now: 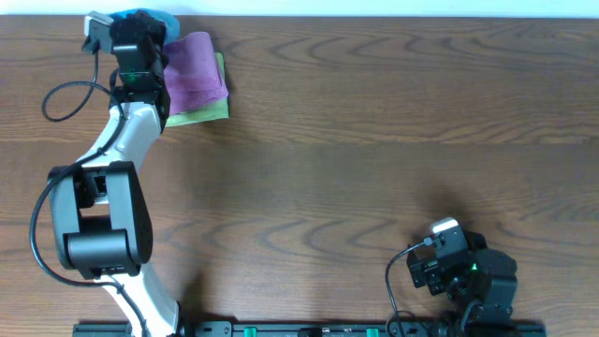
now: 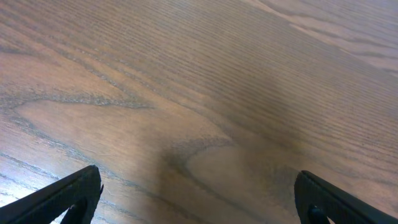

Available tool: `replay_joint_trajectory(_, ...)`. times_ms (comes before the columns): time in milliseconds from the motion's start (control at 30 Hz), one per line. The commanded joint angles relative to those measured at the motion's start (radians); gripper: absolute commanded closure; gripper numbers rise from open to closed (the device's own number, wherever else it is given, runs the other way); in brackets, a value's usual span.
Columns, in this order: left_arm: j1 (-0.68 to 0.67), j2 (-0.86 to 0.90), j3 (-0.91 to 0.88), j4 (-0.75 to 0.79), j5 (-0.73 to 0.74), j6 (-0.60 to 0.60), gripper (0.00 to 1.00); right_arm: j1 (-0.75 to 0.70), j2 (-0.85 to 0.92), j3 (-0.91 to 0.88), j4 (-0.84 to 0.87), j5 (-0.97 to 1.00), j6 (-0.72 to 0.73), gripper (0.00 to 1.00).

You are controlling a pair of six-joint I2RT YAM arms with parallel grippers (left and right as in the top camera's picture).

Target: Fold the cloth

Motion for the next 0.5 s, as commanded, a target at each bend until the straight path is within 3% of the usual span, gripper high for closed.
replay_joint_trajectory(0, -0.018, 0.013, 0.008, -0.016, 0.003, 0.022, 0.94, -0.008, -0.008, -0.006, -0.002, -0.008, 0.012, 0.01)
replay_joint_trajectory(200, -0.048, 0.013, 0.008, -0.043, 0.004, 0.021, 0.94, -0.008, -0.008, -0.006, -0.002, -0.008, 0.012, 0.01)
replay_joint_trajectory(467, -0.092, 0.013, 0.008, 0.033, -0.003, 0.021, 0.94, -0.008, -0.008, -0.006, -0.002, -0.008, 0.012, 0.01)
